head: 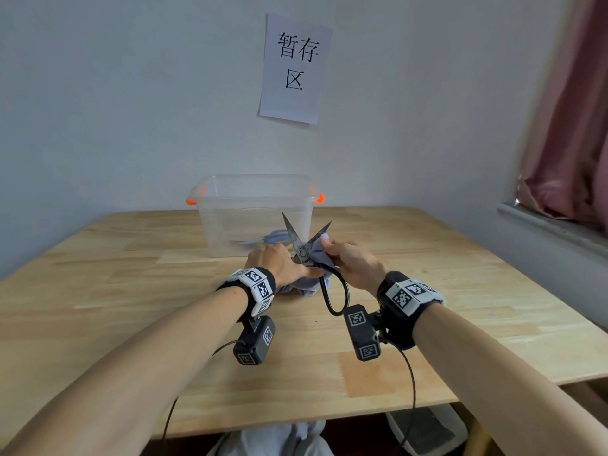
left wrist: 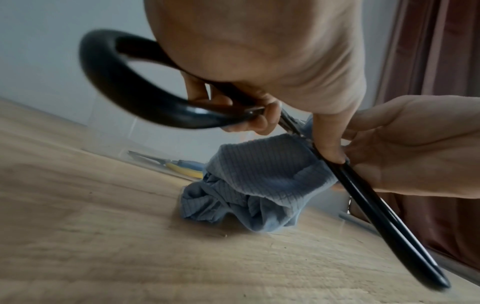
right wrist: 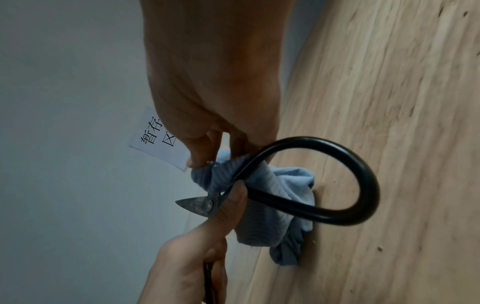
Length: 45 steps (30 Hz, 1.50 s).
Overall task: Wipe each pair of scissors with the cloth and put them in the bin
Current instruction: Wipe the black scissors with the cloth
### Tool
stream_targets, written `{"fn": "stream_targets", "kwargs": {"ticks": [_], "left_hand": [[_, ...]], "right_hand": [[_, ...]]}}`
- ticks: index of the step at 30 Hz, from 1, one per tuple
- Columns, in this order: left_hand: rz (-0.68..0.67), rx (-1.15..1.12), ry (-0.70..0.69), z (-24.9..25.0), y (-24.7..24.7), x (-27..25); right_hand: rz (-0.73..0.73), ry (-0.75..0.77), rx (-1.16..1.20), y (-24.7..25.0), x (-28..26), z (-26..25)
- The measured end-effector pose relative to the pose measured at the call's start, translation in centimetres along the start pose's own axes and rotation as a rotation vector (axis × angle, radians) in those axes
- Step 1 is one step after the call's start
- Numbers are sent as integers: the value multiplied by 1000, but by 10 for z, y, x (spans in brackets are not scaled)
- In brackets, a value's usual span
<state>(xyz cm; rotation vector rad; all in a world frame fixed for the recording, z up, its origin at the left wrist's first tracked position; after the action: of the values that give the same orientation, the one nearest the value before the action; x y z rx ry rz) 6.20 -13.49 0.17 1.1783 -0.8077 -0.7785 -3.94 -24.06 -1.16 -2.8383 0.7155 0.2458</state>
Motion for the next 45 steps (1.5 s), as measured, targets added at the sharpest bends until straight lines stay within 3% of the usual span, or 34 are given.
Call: {"fn": "stream_targets", "kwargs": {"ticks": [4, 11, 18, 20, 23, 26, 30, 36, 45], "left_hand": [[9, 42, -12, 1, 2, -3], [31, 92, -59, 14, 5, -3], [32, 55, -49, 13, 1, 0], [20, 73, -52, 14, 1, 0], [22, 100, -62, 15, 2, -2], [31, 115, -77, 18, 1, -3], [36, 149, -108, 20, -2, -4], [31, 189, -119, 23, -1, -3], [91, 207, -138, 28, -3, -6]], "right_hand": [[-23, 21, -29, -1, 3, 3], [103, 109, -79, -2, 5, 2], [403, 116, -93, 19, 8, 2], [395, 78, -96, 21, 12, 6], [225, 25, -160, 8, 16, 11], [164, -15, -176, 3, 17, 17], [199, 2, -163, 6, 17, 18], [384, 36, -187, 19, 17, 20], [440, 59, -125, 26, 19, 21]]}}
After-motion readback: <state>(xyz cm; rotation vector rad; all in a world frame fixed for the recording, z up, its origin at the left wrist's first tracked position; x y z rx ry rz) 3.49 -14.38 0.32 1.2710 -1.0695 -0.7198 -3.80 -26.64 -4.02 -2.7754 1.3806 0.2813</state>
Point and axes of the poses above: each hand's wrist, its own x-axis towards the middle knuckle, its own y-axis out of the back of the hand, z = x × y, the point moved 9 cm from there along x, towards the middle knuckle, and after that the axes turned 12 degrees about -y, right-handed, at the moved point
